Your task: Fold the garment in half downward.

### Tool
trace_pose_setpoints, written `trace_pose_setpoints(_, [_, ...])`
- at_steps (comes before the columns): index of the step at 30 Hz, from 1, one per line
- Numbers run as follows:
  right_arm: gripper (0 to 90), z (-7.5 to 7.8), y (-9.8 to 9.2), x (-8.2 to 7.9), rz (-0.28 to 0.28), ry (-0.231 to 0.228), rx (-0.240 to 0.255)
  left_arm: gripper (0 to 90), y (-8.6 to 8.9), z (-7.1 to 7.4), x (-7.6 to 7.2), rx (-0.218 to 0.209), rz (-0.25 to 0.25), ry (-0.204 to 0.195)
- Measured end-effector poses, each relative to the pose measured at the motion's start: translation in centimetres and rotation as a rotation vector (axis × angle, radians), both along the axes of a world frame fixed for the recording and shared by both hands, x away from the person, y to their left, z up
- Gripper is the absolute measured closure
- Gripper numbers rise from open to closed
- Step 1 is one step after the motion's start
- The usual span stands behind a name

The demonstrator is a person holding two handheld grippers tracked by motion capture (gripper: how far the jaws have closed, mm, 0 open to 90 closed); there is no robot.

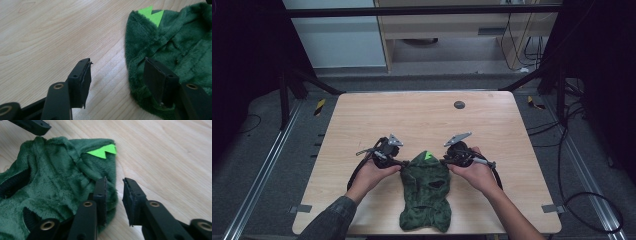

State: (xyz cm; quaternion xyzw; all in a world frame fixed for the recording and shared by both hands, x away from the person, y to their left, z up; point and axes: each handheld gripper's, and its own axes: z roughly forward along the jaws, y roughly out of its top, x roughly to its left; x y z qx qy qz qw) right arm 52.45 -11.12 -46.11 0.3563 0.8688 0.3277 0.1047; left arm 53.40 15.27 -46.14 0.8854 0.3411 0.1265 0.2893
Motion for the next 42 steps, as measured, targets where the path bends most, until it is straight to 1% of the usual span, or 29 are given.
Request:
trace_pose_setpoints(1, [70.1,-0.2,0.2,0.0,0.001,0.005,-0.003,38.2,0.0,0.0,0.0,0.000,0.000,0.000])
trace_pose_setpoints(2, [68.9,-0.4,0.3,0.1,0.002,0.005,-0.013,36.9,-0.1,-0.4,0.2,0.000,0.001,0.017])
trace_pose_setpoints(3, [68.9,-0.4,0.3,0.1,0.002,0.005,-0.013,36.3,-0.1,-0.4,0.2,0.000,0.001,0.017])
trace_pose_setpoints(7, [65.4,-1.2,0.7,0.5,-0.008,0.017,-0.021,36.9,-0.4,-0.9,0.4,-0.004,0.009,0.021])
trace_pose_setpoints(10, [63.6,-1.4,0.9,0.6,-0.010,0.028,-0.026,37.0,-0.7,-1.2,0.3,0.008,-0.003,0.029])
trace_pose_setpoints(12, [62.8,-1.5,0.9,0.6,-0.009,0.031,-0.031,37.5,-0.7,-1.4,0.4,0.011,-0.004,0.030])
trace_pose_setpoints(14, [61.6,-1.7,1.0,0.6,-0.011,0.033,-0.043,39.0,-0.8,-1.6,0.6,0.017,-0.002,0.045])
trace_pose_setpoints(16, [60.3,-1.8,1.0,0.7,-0.014,0.042,-0.052,40.0,-0.8,-1.7,0.6,0.012,0.004,0.050])
trace_pose_setpoints(19, [59.8,-2.0,1.0,0.6,-0.018,0.044,-0.050,41.7,-0.8,-1.8,0.7,0.017,0.000,0.054])
trace_pose_setpoints(21, [59.2,-2.3,1.0,0.6,-0.015,0.050,-0.057,45.0,-0.9,-2.0,0.7,0.016,-0.009,0.064])
trace_pose_setpoints(23, [58.9,-2.4,0.9,0.6,-0.016,0.046,-0.054,46.5,-0.9,-2.1,0.7,0.019,-0.012,0.060])
trace_pose_setpoints(26, [58.8,-2.4,0.9,0.6,-0.017,0.052,-0.055,51.0,-1.0,-2.0,0.8,0.021,-0.017,0.062])
trace_pose_setpoints(28, [58.1,-2.3,0.9,0.7,-0.016,0.062,-0.057,52.1,-1.1,-1.8,0.9,0.039,-0.025,0.077])
trace_pose_setpoints(29, [58.1,-2.3,0.9,0.7,-0.016,0.062,-0.057,53.0,-1.1,-1.8,0.9,0.039,-0.025,0.077])
trace_pose_setpoints(30, [57.9,-2.3,1.1,0.8,-0.015,0.066,-0.074,53.7,-1.2,-1.7,1.0,0.053,-0.027,0.083])
trace_pose_setpoints(36, [58.5,-2.0,1.5,1.0,-0.003,0.084,-0.114,60.3,-1.7,-1.5,1.2,0.078,-0.038,0.102])
trace_pose_setpoints(38, [59.3,-1.9,1.7,1.1,0.005,0.086,-0.140,63.2,-1.8,-1.4,1.2,0.090,-0.045,0.108])
trace_pose_setpoints(42, [63.5,-1.7,2.1,1.1,0.028,0.088,-0.164,69.1,-1.8,-1.4,1.2,0.084,-0.059,0.108])
